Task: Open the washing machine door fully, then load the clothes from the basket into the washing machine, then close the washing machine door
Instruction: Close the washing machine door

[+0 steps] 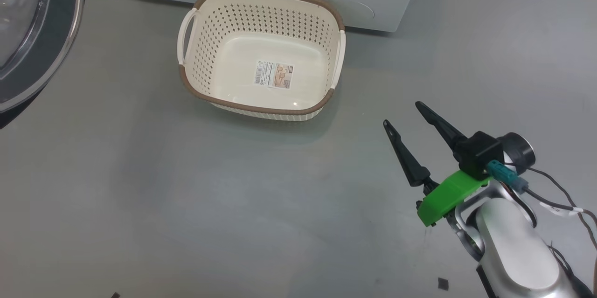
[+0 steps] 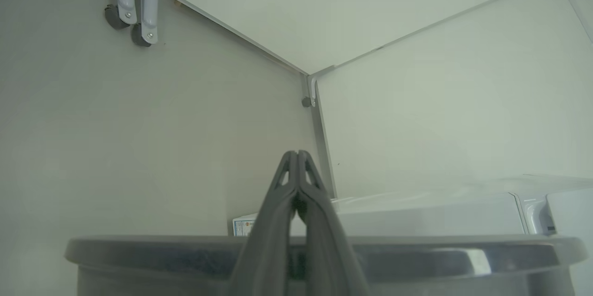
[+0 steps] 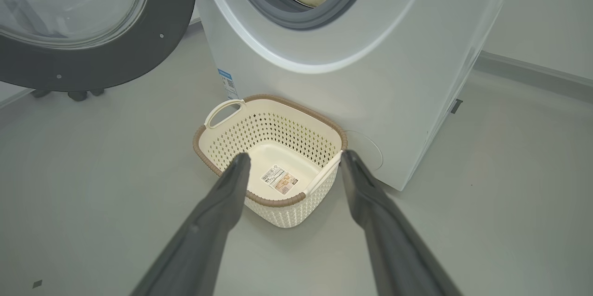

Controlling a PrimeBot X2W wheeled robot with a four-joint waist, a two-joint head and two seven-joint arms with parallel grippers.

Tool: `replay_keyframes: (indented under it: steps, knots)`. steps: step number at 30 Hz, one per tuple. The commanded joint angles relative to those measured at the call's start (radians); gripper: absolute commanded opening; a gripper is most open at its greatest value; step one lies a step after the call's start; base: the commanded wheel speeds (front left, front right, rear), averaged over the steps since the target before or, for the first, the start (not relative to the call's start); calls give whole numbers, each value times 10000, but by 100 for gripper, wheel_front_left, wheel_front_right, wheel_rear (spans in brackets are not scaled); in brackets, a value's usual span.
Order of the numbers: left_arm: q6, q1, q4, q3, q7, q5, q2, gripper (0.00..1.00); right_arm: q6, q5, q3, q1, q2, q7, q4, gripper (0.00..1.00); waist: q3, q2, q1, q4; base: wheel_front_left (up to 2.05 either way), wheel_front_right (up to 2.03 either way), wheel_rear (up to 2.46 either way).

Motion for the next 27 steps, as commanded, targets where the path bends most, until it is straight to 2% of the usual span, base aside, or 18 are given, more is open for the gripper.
replay_keyframes:
  steps: [1, 11, 20, 27]
  knots:
    - [-69, 454, -475, -96, 297, -124, 632, 0, -29, 90, 179, 11, 112, -135, -270, 100, -77, 0, 0, -1, 0, 0, 0]
    - [-70, 1136, -1247, -453, 1314, -578, 358, 0, -29, 156, 187, 84, 113, -136, -288, 100, -312, 0, 0, -8, 0, 0, 0]
    - [-70, 1762, -1915, -668, 1738, -885, 287, 0, -29, 294, 176, 216, 113, -137, -256, 100, -713, 0, 0, -10, 0, 0, 0]
    - [-70, 2263, -2670, -1002, 2297, -1150, 29, 0, -29, 379, 194, 306, 114, -137, -253, 100, -966, 0, 0, 29, 0, 0, 0]
